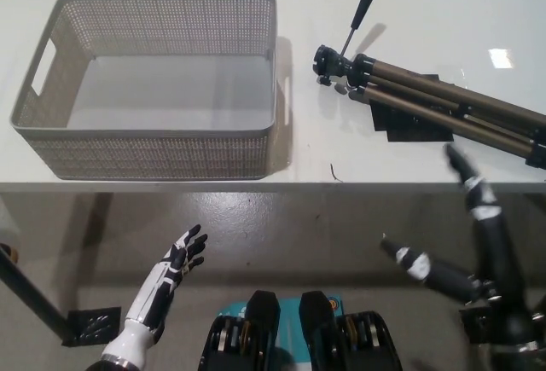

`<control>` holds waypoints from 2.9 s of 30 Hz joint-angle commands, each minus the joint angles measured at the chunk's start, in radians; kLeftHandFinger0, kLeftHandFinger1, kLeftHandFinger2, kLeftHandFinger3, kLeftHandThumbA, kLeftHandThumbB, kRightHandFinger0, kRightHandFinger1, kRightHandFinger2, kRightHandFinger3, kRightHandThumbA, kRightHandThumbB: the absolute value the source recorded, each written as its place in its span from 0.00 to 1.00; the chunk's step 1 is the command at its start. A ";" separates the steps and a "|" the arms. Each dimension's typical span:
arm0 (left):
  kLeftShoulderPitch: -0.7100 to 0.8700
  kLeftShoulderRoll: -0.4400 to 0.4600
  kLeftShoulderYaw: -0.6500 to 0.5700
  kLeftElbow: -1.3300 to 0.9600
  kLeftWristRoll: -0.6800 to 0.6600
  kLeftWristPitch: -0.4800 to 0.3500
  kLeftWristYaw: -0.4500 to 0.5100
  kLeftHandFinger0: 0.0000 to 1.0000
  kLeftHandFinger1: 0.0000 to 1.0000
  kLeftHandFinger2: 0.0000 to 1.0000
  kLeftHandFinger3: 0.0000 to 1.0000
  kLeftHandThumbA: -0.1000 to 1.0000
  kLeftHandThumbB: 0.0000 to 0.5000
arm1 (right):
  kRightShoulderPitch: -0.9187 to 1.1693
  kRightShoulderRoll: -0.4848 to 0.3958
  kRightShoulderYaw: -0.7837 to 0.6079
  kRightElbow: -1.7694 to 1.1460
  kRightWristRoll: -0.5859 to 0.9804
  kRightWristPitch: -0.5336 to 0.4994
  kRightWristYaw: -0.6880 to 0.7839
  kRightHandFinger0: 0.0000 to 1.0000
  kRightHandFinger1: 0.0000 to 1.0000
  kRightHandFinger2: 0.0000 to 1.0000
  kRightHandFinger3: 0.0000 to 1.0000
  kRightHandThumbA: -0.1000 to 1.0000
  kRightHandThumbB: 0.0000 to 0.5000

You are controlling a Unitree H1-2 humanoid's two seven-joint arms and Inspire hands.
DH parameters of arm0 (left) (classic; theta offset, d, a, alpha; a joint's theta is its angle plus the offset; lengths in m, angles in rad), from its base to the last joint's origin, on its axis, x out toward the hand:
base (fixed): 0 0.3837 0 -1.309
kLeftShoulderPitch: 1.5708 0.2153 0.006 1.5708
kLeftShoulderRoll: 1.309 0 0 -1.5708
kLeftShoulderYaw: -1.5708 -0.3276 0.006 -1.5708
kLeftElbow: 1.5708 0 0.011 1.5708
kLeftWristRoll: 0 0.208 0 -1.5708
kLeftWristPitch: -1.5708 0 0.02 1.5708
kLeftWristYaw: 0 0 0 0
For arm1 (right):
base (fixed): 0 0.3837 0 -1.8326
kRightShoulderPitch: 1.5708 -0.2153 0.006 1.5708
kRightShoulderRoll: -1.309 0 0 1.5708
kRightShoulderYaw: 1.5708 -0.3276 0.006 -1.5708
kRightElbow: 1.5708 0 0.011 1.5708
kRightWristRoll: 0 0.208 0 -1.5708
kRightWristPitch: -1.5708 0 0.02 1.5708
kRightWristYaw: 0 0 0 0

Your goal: The robot uses its right hand to pick the tripod on the desk and places it into a rectangular container on the left.

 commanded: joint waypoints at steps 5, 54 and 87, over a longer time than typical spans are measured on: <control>-0.037 0.013 0.010 -0.059 -0.035 -0.087 -0.044 1.00 1.00 1.00 1.00 1.00 1.00 | -0.418 -0.196 -0.128 -0.251 -0.175 0.443 0.150 1.00 1.00 1.00 1.00 0.84 0.65; -0.041 0.011 0.014 -0.026 -0.043 -0.087 -0.056 1.00 1.00 1.00 1.00 1.00 1.00 | -1.301 -0.109 0.517 1.695 -0.313 0.513 0.597 1.00 1.00 1.00 1.00 1.00 0.92; -0.053 0.010 0.022 -0.013 -0.041 -0.087 -0.065 1.00 1.00 1.00 1.00 1.00 1.00 | -1.029 -0.129 0.449 1.679 -0.257 0.345 -0.133 0.00 0.04 0.25 0.33 0.00 0.36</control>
